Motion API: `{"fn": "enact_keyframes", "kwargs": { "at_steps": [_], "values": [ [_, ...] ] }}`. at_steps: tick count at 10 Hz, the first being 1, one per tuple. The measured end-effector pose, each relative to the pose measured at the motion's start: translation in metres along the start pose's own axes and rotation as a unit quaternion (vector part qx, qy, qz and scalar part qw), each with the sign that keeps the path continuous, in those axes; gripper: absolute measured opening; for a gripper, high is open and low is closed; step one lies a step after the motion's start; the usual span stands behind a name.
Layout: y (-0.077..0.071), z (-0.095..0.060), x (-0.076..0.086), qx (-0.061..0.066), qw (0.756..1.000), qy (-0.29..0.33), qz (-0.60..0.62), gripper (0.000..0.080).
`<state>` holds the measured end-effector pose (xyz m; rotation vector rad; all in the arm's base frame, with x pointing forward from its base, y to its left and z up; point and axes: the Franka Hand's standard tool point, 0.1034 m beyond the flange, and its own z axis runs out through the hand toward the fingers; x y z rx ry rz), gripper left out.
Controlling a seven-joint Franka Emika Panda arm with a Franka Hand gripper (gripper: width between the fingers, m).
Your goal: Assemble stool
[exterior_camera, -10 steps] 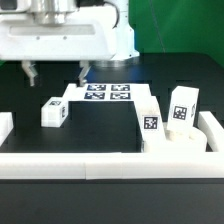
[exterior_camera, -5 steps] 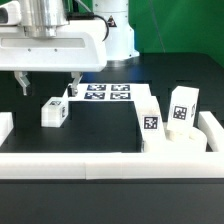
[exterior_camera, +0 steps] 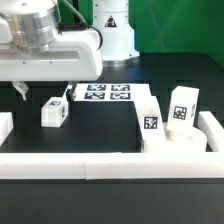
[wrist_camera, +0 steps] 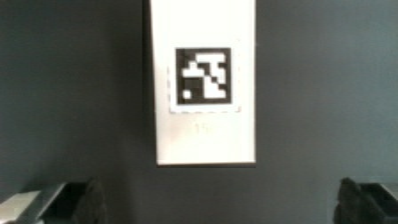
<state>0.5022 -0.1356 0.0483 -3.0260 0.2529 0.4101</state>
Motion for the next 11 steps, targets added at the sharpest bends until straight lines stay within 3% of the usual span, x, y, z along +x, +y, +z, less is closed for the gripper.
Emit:
{"fn": "enact_keyframes", "kwargs": {
  "at_steps": [4,5,8,9,11],
  "values": [
    [-0.009,0.005,-0.007,0.027,0.99,-0.136,-0.004,0.0649],
    [-0.007,0.009,-0.005,0.027,0.986,-0.163,-0.005,0.0649],
    [0.001,0.015,-0.005,0.008,0.964,-0.265,0.014,0.0649],
    [0.001,0.019,-0.005,0.007,0.957,-0.291,0.019,0.0649],
    [0.001,0.029,-0.005,-0.001,0.95,-0.311,0.036,0.0649]
  ]
}}
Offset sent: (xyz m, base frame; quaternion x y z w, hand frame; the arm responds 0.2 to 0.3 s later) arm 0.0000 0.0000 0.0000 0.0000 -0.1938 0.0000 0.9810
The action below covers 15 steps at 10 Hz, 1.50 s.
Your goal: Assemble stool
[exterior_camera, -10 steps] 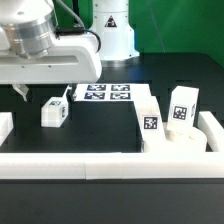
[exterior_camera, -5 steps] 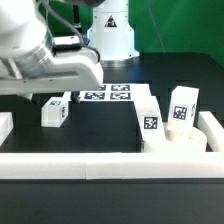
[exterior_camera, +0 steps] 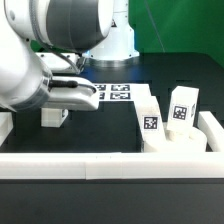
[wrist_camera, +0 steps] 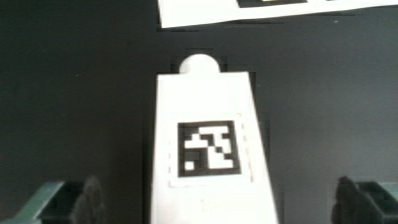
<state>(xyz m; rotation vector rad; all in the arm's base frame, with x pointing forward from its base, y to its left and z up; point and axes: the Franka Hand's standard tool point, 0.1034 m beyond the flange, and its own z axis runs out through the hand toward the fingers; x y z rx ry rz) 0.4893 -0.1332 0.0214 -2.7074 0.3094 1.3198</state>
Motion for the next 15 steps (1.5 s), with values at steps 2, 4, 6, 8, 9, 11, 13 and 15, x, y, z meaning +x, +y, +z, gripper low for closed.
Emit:
{"fn": "enact_keyframes", "kwargs": {
  "at_steps": [2,4,6,8,9,11,13,15],
  "values": [
    [0.002,0.003,0.004,-0.001,1.0,0.006,0.001,0.0649],
    [0.005,0.01,0.006,0.001,1.0,0.0,0.0,0.0649],
    [0.004,0.012,0.006,0.002,1.0,-0.001,-0.004,0.0649],
    [0.001,0.013,0.007,0.001,1.0,0.0,-0.006,0.0384],
    [0.002,0.013,0.008,0.001,1.0,0.002,-0.006,0.0384],
    [0.002,0.013,0.008,0.001,1.0,0.002,-0.006,0.0335],
    [-0.002,0.008,0.008,-0.001,1.0,0.008,-0.009,0.0335],
    [-0.023,-0.012,-0.009,-0.002,1.0,0.01,-0.005,0.0335]
  ]
}}
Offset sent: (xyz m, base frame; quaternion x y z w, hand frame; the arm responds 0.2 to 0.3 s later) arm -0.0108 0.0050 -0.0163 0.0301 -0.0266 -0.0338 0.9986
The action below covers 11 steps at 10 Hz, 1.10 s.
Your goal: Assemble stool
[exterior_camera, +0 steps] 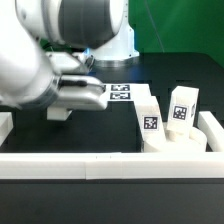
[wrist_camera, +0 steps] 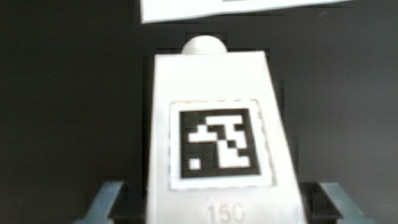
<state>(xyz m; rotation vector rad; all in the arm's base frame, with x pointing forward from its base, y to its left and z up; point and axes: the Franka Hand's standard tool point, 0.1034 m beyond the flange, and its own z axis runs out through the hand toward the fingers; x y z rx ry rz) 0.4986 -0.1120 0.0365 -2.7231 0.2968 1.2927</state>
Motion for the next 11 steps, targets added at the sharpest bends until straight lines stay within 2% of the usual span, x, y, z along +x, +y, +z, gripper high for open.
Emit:
{"fn": "enact_keyframes", "kwargs": {
  "at_steps": [3,4,5,6,8,9,10,11],
  "values": [
    [-0.051,-0.04,-0.032,-0.006,1.0,0.017,0.007,0.0337],
    [-0.071,-0.059,-0.044,-0.004,0.999,0.037,0.039,0.0337],
    [-0.071,-0.06,-0.051,-0.004,0.999,0.047,0.022,0.0337],
    [-0.065,-0.053,-0.046,-0.003,0.999,0.042,0.029,0.0337],
    [-0.068,-0.059,-0.043,-0.004,0.998,0.06,0.026,0.0337],
    [-0.073,-0.064,-0.045,-0.005,0.997,0.079,0.022,0.0337],
    [-0.085,-0.076,-0.046,-0.003,0.992,0.129,0.017,0.0337],
    [-0.096,-0.081,-0.056,0.002,0.986,0.166,0.02,0.0337]
  ]
}}
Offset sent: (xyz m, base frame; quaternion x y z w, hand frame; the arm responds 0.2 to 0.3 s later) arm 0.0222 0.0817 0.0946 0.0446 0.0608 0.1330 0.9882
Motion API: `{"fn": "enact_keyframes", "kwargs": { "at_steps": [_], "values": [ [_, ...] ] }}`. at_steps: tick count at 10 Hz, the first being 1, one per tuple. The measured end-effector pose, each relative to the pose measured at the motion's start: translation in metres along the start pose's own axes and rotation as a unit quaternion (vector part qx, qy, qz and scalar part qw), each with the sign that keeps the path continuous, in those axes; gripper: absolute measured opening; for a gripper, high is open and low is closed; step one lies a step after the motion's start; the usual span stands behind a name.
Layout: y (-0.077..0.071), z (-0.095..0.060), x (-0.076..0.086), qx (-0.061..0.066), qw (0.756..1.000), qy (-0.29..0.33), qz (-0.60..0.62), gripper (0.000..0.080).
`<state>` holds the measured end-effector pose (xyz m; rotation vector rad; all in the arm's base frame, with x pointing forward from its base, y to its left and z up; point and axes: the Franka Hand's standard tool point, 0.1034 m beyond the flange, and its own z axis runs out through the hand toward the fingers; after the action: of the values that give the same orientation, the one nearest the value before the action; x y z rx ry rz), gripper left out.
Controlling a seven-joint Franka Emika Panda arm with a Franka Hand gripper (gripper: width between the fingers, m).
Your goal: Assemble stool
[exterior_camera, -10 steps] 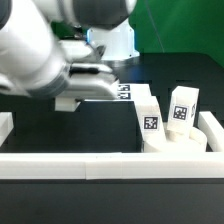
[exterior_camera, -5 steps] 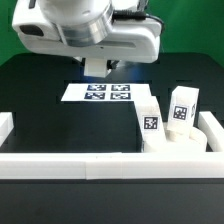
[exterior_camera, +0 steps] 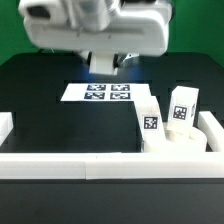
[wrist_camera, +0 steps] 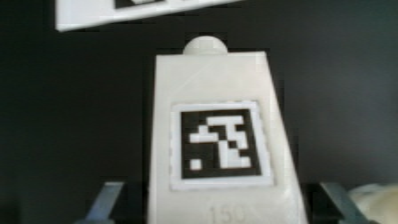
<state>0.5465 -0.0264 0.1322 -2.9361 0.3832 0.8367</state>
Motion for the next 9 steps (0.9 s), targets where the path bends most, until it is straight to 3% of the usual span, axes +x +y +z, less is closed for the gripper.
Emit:
{"fn": "enact_keyframes", "kwargs": {
  "at_steps": [1,2,6,9],
  "values": [
    [-0.009,-0.007,-0.009,0.003,1.0,0.018,0.003,0.0337],
    [-0.02,-0.017,-0.006,0.007,0.998,0.061,0.002,0.0337],
    [-0.027,-0.018,0.001,0.02,0.983,0.18,-0.005,0.0337],
    [-0.065,-0.06,0.016,0.03,0.957,0.287,-0.025,0.0337]
  ]
}}
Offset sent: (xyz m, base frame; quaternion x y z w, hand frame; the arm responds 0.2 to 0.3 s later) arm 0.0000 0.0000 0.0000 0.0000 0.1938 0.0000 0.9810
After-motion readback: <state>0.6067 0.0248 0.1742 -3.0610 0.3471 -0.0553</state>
